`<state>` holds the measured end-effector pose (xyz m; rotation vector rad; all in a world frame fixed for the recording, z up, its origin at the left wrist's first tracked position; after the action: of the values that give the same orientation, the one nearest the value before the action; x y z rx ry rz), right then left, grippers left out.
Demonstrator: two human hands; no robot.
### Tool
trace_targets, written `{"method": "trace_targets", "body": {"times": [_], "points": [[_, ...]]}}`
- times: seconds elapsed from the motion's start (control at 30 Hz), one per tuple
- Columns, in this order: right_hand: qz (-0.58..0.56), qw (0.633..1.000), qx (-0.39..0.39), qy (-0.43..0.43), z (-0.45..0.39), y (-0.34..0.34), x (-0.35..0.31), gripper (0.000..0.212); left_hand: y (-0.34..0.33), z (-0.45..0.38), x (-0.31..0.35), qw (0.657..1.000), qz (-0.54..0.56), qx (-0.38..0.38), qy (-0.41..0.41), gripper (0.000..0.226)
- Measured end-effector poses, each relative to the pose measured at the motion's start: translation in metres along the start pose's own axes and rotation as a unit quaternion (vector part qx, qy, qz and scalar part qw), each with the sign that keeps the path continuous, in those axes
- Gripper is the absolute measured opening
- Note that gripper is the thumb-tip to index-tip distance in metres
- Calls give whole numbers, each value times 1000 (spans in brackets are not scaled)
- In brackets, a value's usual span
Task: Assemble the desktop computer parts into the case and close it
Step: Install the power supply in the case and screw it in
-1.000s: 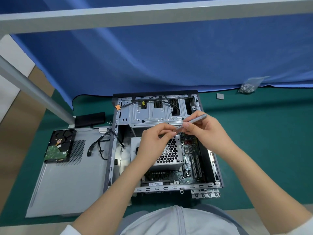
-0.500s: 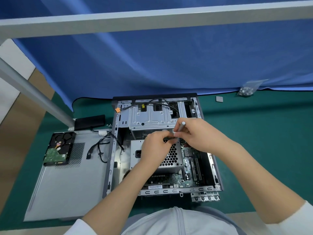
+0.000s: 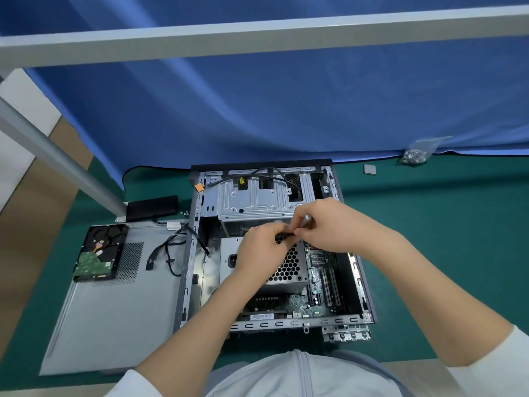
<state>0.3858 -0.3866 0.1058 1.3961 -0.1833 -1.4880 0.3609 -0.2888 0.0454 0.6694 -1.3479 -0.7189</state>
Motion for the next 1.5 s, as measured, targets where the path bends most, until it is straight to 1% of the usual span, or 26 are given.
{"method": "trace_targets", "body": {"times": [0.07, 0.13, 0.23, 0.33, 0.4, 0.57, 0.67, 0.73, 0.8, 0.9, 0.97, 1.03, 1.23, 1.33, 1.4, 1.5], "points": [[14, 1000, -10, -8, -1, 2, -2, 13, 3, 1, 4, 999, -37, 7, -37, 26], [36, 999, -15, -6, -2, 6, -5, 10, 3, 3, 10, 992, -99, 19, -80, 38], [89, 996, -15, 6, -4, 12, -12, 2, 0, 5, 15, 978, -176, 31, -110, 52], [200, 979, -11, 27, -7, 14, -20, 13, -2, 6, 16, 973, -197, 36, -113, 56], [241, 969, 0, 44, -8, 15, -25, 16, -2, 7, 16, 973, -200, 39, -111, 58], [291, 954, 41, 57, -7, 19, -32, 8, 1, 7, 16, 973, -202, 54, -102, 56], [318, 944, 51, 70, -8, 16, -35, 14, 1, 8, 14, 975, -190, 58, -101, 55], [315, 945, 34, 86, -9, 10, -36, 2, 1, 7, 14, 976, -185, 59, -102, 56], [302, 946, 13, 113, -9, 3, -37, 14, -1, 7, 14, 975, -186, 58, -106, 58], [311, 938, -4, 152, -6, 0, -39, 28, -2, 6, 13, 977, -176, 51, -107, 60], [328, 928, -7, 176, -3, -2, -42, 36, -1, 7, 13, 978, -165, 54, -112, 58], [335, 923, -12, 187, 0, -4, -43, 39, 1, 7, 13, 980, -154, 61, -113, 52], [324, 931, -10, 166, 0, -2, -41, 35, 6, 7, 11, 984, -127, 72, -98, 38], [337, 932, 4, 134, -2, 1, -39, 20, 5, 6, 9, 986, -123, 64, -88, 33], [367, 923, 7, 113, -4, 0, -37, 7, 5, 6, 9, 987, -121, 63, -87, 32], [396, 914, 20, 87, -7, 2, -33, 32, 4, 6, 11, 986, -121, 61, -95, 31]]}}
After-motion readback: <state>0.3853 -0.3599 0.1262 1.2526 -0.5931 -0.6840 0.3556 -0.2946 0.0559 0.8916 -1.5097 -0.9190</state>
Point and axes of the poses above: each hand's wrist, its own z-axis away from the middle knuckle, its own y-axis out of the back of the hand, x = y × z, the point moved 10 cm from there along -z, towards the middle knuckle, and after that the axes turned 10 degrees about -z, right-handed, at the moved point
